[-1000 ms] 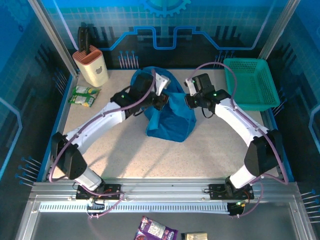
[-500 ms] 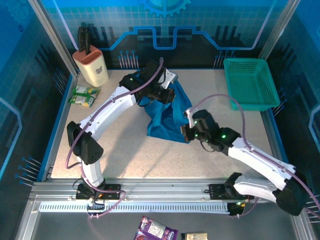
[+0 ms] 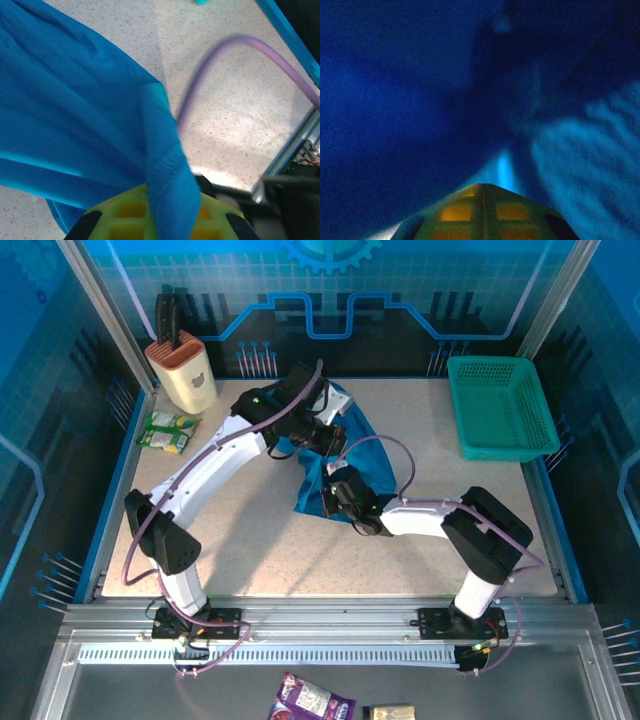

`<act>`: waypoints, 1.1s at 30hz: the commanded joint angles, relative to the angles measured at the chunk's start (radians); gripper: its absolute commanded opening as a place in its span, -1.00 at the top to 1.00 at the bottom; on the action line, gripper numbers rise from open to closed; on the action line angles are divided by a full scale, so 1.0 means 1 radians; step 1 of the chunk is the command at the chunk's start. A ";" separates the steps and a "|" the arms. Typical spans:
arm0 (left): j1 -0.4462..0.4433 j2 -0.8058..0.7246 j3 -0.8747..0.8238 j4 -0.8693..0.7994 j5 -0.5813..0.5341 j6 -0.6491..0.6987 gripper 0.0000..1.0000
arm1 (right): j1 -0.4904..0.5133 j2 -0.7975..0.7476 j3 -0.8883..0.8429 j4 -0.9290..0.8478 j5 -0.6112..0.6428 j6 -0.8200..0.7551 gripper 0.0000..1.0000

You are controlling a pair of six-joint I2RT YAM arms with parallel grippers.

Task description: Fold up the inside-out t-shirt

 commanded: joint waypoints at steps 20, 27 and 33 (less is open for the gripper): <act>-0.183 -0.120 0.143 -0.124 0.147 0.020 1.00 | -0.202 0.189 0.215 0.104 -0.342 0.018 0.43; -0.183 -0.184 0.079 -0.124 0.078 0.004 1.00 | -0.304 -0.115 -0.031 -0.157 -0.320 0.008 0.16; -0.192 -0.178 0.045 -0.074 0.155 -0.012 1.00 | -0.301 -0.164 -0.073 -0.017 -0.565 0.082 0.14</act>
